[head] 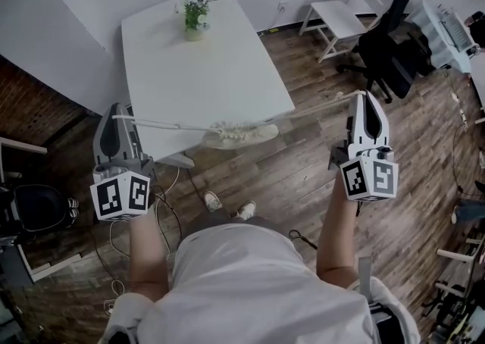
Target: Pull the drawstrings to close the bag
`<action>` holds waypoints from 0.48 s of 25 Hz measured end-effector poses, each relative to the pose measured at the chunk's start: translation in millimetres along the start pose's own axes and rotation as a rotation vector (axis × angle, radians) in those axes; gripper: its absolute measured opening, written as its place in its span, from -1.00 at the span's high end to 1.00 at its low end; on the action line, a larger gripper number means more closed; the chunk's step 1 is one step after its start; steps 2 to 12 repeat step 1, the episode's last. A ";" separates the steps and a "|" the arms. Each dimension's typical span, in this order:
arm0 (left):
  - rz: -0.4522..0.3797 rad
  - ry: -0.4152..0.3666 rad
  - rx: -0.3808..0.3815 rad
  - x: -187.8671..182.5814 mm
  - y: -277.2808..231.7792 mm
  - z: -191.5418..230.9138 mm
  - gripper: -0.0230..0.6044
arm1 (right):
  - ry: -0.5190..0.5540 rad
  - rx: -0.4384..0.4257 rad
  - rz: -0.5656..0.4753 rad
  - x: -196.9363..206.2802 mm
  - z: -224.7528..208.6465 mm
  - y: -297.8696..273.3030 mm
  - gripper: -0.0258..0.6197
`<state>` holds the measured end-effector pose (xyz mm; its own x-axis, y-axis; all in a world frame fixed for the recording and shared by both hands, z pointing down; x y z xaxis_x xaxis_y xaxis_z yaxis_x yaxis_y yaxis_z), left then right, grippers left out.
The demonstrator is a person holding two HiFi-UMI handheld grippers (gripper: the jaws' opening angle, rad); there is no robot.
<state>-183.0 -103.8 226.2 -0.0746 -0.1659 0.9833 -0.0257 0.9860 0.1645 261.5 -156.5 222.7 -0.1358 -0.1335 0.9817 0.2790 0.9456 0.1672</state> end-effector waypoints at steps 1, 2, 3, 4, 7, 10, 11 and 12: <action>0.000 0.001 0.003 1.4 -1.2 1.2 0.87 | 0.002 0.000 0.001 1.1 1.3 -1.1 0.80; 0.000 0.001 0.003 1.4 -1.2 1.2 0.87 | 0.002 0.000 0.001 1.1 1.3 -1.1 0.80; 0.000 0.001 0.003 1.4 -1.2 1.2 0.87 | 0.002 0.000 0.001 1.1 1.3 -1.1 0.80; 0.000 0.001 0.003 1.4 -1.2 1.2 0.87 | 0.002 0.000 0.001 1.1 1.3 -1.1 0.80; 0.000 0.001 0.003 1.4 -1.2 1.2 0.87 | 0.002 0.000 0.001 1.1 1.3 -1.1 0.80; 0.000 0.001 0.003 1.4 -1.2 1.2 0.87 | 0.002 0.000 0.001 1.1 1.3 -1.1 0.80; 0.000 0.001 0.003 1.4 -1.2 1.2 0.87 | 0.002 0.000 0.001 1.1 1.3 -1.1 0.80; 0.000 0.001 0.003 1.4 -1.2 1.2 0.87 | 0.002 0.000 0.001 1.1 1.3 -1.1 0.80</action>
Point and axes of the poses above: the fingertips, and each gripper's own axes: y backward along the fingers, z to its left, x out of its underside, the point moved 2 cm from there along y, backward along the fingers, and after that the axes turned 5 degrees about -y, right-handed, at the moved point
